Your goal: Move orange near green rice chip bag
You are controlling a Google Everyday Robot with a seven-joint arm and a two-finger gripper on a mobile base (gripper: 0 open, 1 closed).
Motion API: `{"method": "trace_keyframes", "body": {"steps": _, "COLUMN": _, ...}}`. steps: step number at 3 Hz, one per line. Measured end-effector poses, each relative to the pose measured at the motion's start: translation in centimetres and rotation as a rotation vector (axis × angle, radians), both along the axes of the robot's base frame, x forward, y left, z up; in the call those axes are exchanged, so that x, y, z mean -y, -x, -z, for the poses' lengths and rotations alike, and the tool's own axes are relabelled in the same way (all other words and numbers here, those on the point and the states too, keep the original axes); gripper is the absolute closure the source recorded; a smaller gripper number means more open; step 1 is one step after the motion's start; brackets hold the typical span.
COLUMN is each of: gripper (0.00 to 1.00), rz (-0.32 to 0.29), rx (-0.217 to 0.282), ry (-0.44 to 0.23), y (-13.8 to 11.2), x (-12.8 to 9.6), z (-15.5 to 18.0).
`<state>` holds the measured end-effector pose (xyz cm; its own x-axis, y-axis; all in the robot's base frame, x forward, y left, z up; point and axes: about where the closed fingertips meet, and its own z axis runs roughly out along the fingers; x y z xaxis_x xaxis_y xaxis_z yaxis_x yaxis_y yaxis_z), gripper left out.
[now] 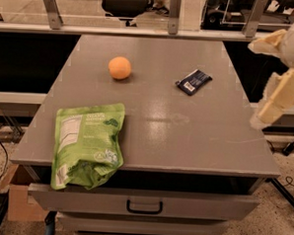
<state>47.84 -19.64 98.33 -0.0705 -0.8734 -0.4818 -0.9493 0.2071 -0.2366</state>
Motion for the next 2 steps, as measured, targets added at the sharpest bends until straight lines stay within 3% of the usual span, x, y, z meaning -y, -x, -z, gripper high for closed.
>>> {"method": "trace_keyframes", "body": {"steps": 1, "gripper": 0.0, "rz": -0.085, "rx": 0.042, "ry": -0.231, "y": -3.9, "x": -4.5, "z": 0.0}}
{"method": "trace_keyframes", "body": {"steps": 2, "gripper": 0.0, "rz": -0.102, "rx": 0.086, "ry": -0.367, "y": -7.6, "x": -9.3, "z": 0.5}}
